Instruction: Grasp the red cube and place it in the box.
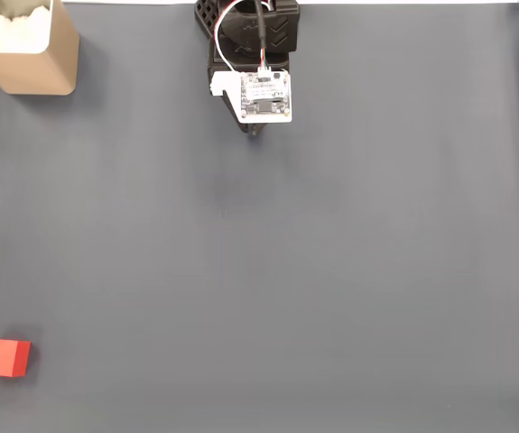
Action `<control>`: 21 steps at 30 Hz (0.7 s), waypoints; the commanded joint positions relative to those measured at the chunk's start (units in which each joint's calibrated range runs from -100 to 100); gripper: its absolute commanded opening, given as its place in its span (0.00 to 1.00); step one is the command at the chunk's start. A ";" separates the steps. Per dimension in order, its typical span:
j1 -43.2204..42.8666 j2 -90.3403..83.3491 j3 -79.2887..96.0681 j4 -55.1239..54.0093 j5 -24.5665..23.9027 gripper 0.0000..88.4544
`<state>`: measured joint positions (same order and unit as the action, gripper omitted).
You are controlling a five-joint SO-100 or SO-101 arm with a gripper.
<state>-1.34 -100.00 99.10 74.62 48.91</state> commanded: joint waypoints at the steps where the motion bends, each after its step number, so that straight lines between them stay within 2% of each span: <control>1: 0.48 0.09 0.72 1.03 -0.78 0.00; 21: 0.55 0.09 0.72 1.12 -0.54 0.00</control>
<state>-1.34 -100.00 99.10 74.62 48.08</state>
